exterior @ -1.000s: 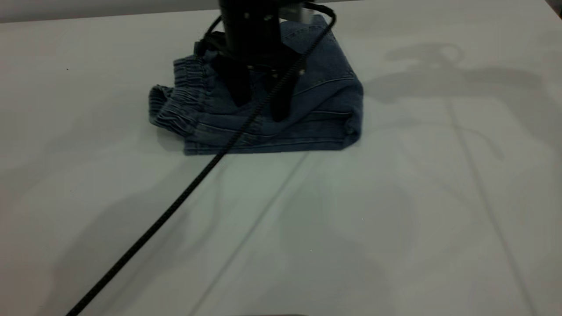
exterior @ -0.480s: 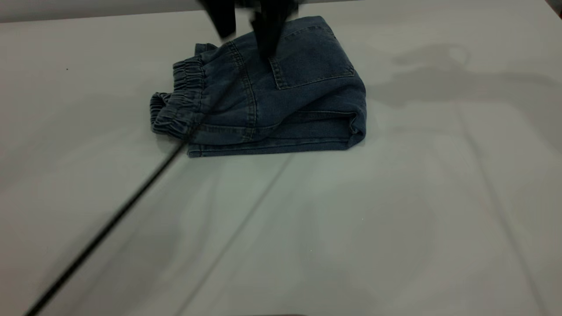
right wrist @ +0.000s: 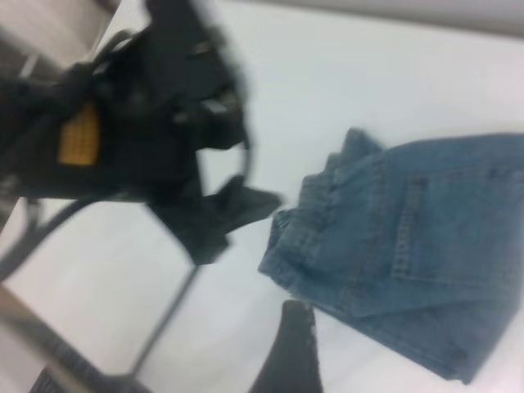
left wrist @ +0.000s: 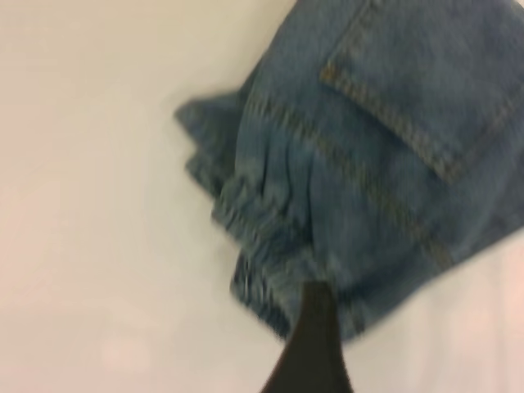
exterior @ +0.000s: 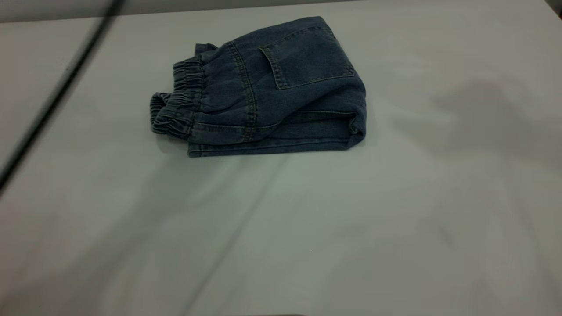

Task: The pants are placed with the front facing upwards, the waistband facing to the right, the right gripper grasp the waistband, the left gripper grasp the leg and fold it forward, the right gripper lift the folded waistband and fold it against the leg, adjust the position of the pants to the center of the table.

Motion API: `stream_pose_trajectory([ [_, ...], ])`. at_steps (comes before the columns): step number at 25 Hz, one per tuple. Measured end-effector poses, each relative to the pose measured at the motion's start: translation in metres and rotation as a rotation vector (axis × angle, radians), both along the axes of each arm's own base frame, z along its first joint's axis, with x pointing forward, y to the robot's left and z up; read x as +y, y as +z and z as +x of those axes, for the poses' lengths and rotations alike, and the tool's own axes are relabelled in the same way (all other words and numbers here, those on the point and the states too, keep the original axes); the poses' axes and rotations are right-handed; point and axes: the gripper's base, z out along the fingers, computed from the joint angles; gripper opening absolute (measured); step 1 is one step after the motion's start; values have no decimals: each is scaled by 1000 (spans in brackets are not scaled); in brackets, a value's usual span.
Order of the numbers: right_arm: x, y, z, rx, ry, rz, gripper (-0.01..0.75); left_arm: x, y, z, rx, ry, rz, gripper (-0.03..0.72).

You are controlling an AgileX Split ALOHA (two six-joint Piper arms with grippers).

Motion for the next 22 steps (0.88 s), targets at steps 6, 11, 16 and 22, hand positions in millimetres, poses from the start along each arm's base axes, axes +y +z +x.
stream_pose_trajectory([
  [6, -10, 42, -115, -160, -20, -17, 589, 49, 71, -82, -100, 41, -87, 587],
  [11, -21, 30, -207, -249, -54, -61, 589, 97, 115, -165, -219, 58, -193, 587],
  [16, -34, -5, -280, -316, -124, -126, 589, 149, 124, -251, -338, 56, -275, 587],
  [22, -43, -63, -318, -314, -180, -179, 589, 192, 86, -324, -411, 53, -322, 587],
])
